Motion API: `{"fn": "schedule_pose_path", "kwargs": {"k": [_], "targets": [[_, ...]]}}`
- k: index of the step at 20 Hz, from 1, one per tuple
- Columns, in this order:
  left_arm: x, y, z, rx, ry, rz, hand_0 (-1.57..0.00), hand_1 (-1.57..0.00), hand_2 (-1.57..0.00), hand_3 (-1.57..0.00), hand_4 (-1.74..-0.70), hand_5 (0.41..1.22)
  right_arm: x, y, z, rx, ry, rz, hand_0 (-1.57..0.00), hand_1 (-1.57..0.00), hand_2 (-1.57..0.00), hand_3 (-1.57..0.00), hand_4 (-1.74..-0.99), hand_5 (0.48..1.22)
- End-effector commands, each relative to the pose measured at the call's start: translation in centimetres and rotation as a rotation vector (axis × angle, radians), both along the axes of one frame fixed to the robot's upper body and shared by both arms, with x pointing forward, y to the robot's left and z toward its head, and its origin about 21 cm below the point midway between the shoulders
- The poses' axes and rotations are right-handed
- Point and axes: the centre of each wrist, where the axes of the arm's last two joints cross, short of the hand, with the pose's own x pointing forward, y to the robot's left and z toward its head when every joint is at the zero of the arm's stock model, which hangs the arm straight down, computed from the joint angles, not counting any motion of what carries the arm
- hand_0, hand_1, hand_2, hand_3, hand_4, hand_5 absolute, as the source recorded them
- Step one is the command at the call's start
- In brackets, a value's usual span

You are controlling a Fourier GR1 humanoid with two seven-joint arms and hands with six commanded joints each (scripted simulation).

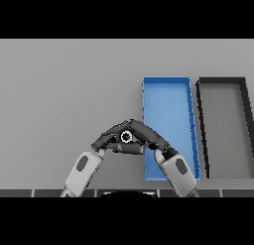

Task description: Pick up the blue pipe and place it into the blue bin.

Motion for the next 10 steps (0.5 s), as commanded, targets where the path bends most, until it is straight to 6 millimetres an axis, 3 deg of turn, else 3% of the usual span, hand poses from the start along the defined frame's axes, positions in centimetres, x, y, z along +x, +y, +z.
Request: {"fn": "schedule_pose_path", "kwargs": {"k": [1, 3, 5, 7, 10], "targets": [[-0.18, 0.1, -0.04, 0.017, -0.004, 0.015, -1.45, -1.37, -1.34, -1.05, -1.63, 1.221, 0.24, -0.18, 0.23, -0.002, 0.001, -0.02, -1.55, -1.55, -1.55, -1.55, -1.496, 1.197], [-0.06, 0.53, 0.04, 0.074, -0.014, 0.006, -0.94, -0.88, -0.85, -0.67, -1.41, 1.221, 0.29, 0.19, 0.1, -0.001, 0.006, -0.029, -1.56, -1.56, -1.56, -1.56, -1.497, 1.206], [0.15, 0.4, -0.24, 0.099, -0.016, -0.033, -0.6, -0.56, -0.55, -0.43, -1.25, 1.221, 0.22, 0.17, 0.1, -0.021, 0.012, -0.041, -1.56, -1.56, -1.56, -1.56, -1.498, 1.211], [0.68, 0.38, 0.11, 0.134, 0.002, -0.038, -0.38, -0.36, -0.35, -0.27, -1.13, 1.063, 0.26, -0.08, 0.23, -0.016, 0.004, -0.052, -1.57, -1.57, -1.57, -1.56, -1.498, 1.215], [0.72, 0.82, -0.25, 0.172, 0.041, -0.027, -0.2, -0.18, -0.18, -0.14, -1.03, 0.848, 0.4, 0.16, 0.22, -0.005, -0.01, -0.058, -1.57, -1.57, -1.57, -1.57, -1.499, 1.218]]}}
